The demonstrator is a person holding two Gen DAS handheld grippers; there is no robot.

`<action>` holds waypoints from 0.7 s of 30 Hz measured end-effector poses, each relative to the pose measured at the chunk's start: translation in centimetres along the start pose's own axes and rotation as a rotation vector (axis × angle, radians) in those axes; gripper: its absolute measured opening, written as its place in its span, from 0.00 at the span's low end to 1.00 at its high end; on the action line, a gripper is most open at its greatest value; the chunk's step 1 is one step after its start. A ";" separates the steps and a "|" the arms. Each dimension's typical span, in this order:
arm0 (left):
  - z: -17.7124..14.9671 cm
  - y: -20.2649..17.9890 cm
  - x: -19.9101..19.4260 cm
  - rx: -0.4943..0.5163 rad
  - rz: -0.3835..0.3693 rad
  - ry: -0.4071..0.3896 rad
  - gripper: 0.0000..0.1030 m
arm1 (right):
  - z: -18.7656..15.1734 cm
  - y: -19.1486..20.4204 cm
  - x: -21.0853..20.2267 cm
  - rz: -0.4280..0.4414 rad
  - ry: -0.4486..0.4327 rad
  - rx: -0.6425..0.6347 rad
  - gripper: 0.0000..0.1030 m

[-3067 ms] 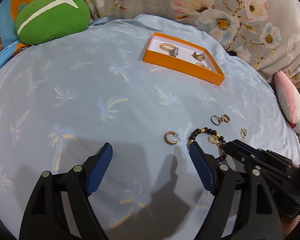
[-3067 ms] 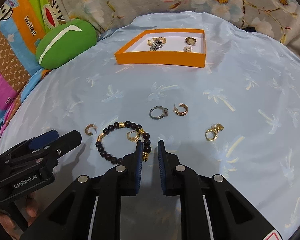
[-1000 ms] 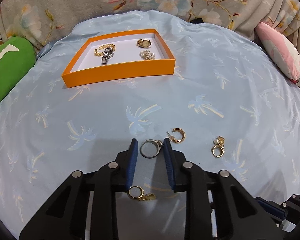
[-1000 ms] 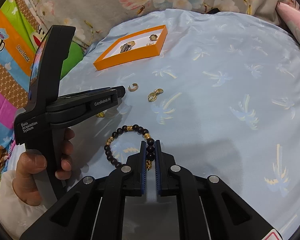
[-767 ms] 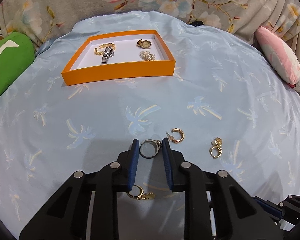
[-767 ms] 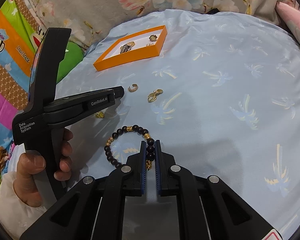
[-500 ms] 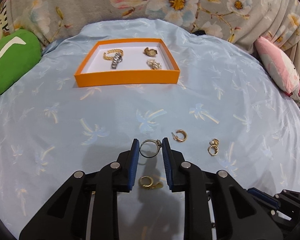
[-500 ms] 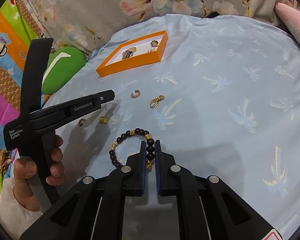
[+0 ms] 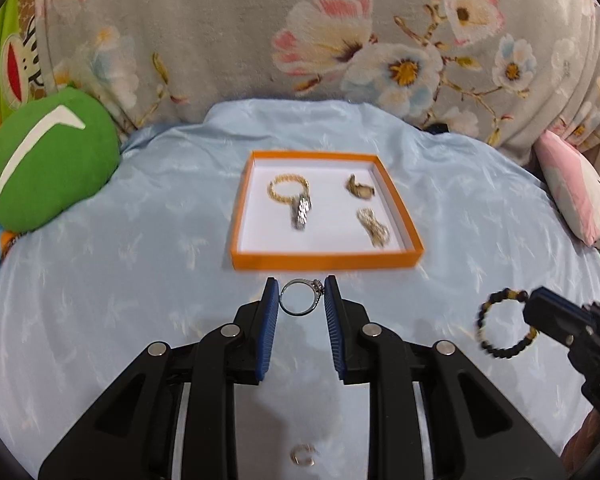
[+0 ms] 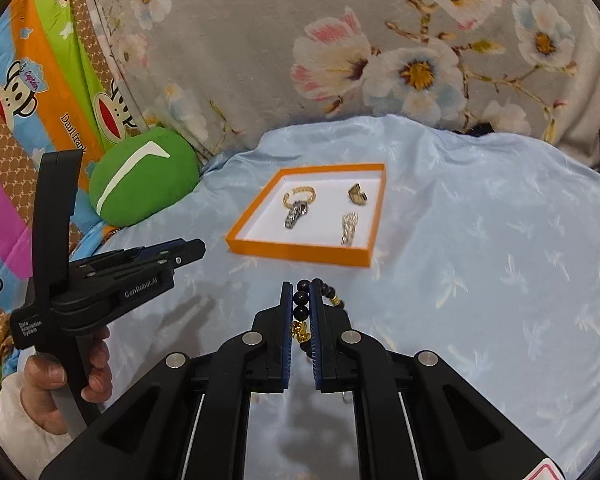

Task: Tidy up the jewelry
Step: 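Grasp the silver ring with the left tool while the right tool carries the bead bracelet, then lower ring and bead bracelet into the orange box and open both tools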

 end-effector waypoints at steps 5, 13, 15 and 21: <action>4.3 0.4 3.3 0.005 0.011 -0.017 0.22 | 5.2 0.7 5.9 0.025 0.016 0.024 0.07; 6.3 0.7 11.6 -0.006 0.010 0.059 0.22 | 5.8 -1.1 15.9 0.013 0.096 0.090 0.08; 5.7 0.9 13.3 -0.022 0.002 0.087 0.22 | 4.9 -2.2 17.4 0.010 0.121 0.115 0.08; 4.0 0.6 16.1 -0.012 0.014 0.127 0.23 | 2.9 -4.4 18.9 -0.024 0.154 0.123 0.08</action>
Point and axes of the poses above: each gripper's, at about its wrist camera, not at the fingertips, and x roughly the way its jaws point, y to its left, z to its top, the point moved 9 cm from there along x, roughly the way its jaws point, and after that the axes turned 1 degree about x, right-handed, at the moved point
